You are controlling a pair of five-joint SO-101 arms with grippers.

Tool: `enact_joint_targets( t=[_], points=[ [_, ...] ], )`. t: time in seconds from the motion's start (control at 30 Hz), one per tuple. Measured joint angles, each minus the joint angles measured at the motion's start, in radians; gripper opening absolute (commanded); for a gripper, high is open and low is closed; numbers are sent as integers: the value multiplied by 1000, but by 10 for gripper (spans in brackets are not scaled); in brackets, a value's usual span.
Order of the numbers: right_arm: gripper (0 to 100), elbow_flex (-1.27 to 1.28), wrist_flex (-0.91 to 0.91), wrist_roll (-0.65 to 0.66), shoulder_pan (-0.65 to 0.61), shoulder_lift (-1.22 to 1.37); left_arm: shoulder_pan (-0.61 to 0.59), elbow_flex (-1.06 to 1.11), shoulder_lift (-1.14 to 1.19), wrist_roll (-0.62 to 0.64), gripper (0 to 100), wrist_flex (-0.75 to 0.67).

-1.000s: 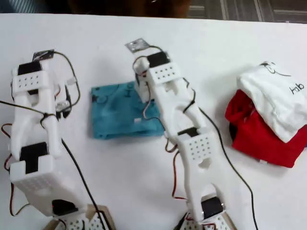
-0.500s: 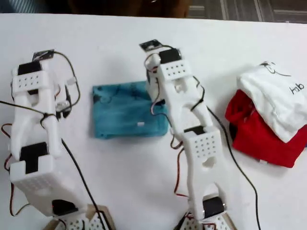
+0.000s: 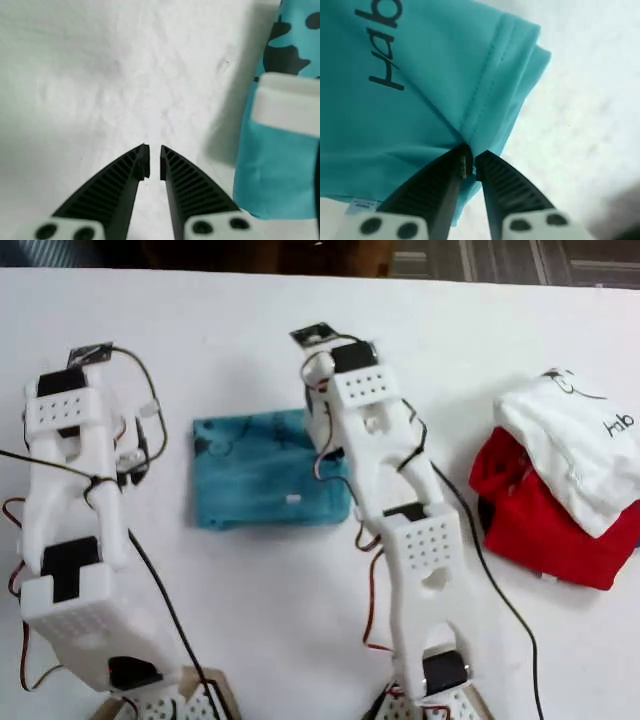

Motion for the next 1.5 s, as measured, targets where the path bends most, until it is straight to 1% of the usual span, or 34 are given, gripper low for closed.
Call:
enact_joint_targets(
  t=[0.17, 0.33, 0.4, 0.57, 0.63, 0.83, 0.87, 0.9, 0.93, 0.97, 1.0, 1.03, 1.13, 1.33, 1.4, 1.5],
  points=[
    [22, 0, 0, 54, 0, 0, -3, 2, 0, 0, 64, -26],
    [25, 0, 0, 58, 0, 0, -11, 2, 0, 0, 64, -26],
    [64, 0, 0, 58, 0, 0, -17, 2, 0, 0, 64, -26],
    [208, 0, 0, 58, 0, 0, -58, 2, 0, 0, 64, -26],
    [226, 0, 0, 80, 0, 0, -75, 2, 0, -6, 64, -26],
    [215, 0, 0, 118, 17, -38, -146, 2, 0, -46, 64, -11],
    [182, 0, 0, 121, 28, -71, -161, 2, 0, -58, 64, -5],
    [123, 0, 0, 121, 29, -109, -176, 2, 0, -69, 64, 5],
    [39, 0, 0, 121, 28, -144, -195, 2, 0, -75, 64, 14],
    [1, -2, 0, 121, 14, -173, -213, 2, 0, -77, 64, 26],
    [36, -2, 0, 123, -3, -193, -233, 2, 0, -83, 64, 38],
    [22, -2, -3, 121, -25, -203, -255, 2, 0, -83, 64, 49],
    [21, -2, -20, 109, -115, -209, -295, 2, 0, -83, 64, 80],
    [20, -5, -29, 106, -338, -167, -313, 2, 0, -83, 61, 112],
    [20, -5, -43, 106, -377, -126, -311, 2, 0, -83, 61, 112],
    [20, -5, -52, 106, -402, -63, -311, 2, 0, -83, 61, 112]
  ],
)
